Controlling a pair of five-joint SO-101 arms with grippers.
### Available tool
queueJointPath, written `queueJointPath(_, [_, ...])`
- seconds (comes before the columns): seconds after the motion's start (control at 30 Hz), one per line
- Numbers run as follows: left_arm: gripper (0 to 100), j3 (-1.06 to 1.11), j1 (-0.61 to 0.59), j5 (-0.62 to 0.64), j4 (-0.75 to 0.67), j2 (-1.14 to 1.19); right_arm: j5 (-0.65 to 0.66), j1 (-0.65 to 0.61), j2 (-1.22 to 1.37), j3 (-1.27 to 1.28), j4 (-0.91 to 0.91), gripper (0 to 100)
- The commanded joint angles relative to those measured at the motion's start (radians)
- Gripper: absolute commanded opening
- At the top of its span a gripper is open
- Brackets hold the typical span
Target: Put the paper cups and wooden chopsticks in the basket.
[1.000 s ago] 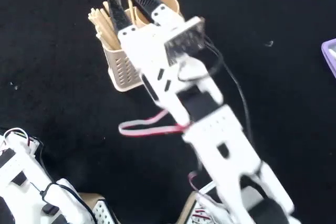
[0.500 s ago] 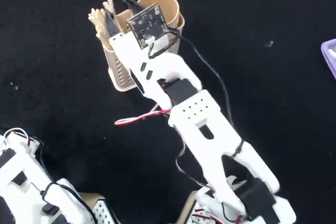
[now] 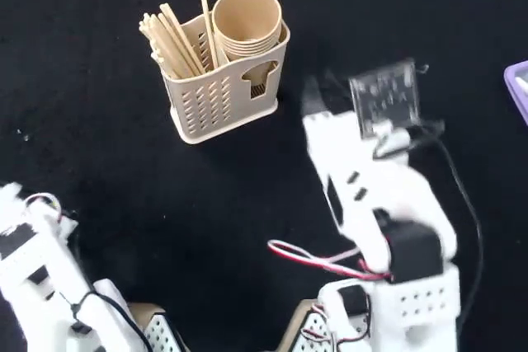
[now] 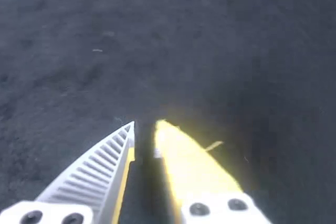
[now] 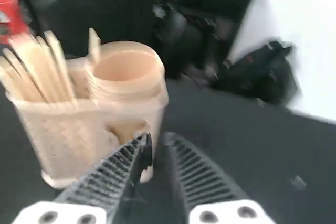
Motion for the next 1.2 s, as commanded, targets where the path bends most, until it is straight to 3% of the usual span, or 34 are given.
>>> queueJointPath(0.0, [4, -0.044, 0.111, -0.118, 0.032, -0.150, 0.060, 0.115, -0.183, 0.194, 0.021, 1.0])
queueJointPath(0.17, [3, 0.004, 0.211, -0.265, 0.138, -0.419, 0.055, 0.209, -0.440, 0.438, 0.058, 1.1])
queueJointPath(0.37, [3, 0.093, 0.341, -0.322, 0.301, -0.804, 0.054, 0.127, -0.699, 0.530, 0.259, 1.4])
queueJointPath(0.47, [3, 0.147, 0.401, -0.324, 0.367, -0.977, 0.035, 0.097, -0.707, 0.556, 0.296, 1.4])
queueJointPath(0.7, [3, 0.243, 0.461, -0.325, 0.384, -0.922, -0.153, 0.087, -0.687, 0.685, 0.261, 1.5])
queueJointPath(0.93, [3, 0.435, 0.460, -0.318, 0.341, -0.956, -0.166, 0.046, -0.687, 0.817, 0.262, 1.5])
queueJointPath(1.17, [3, 0.433, 0.466, -0.318, 0.474, -0.956, -0.164, 0.048, -0.682, 0.928, 0.272, 1.5])
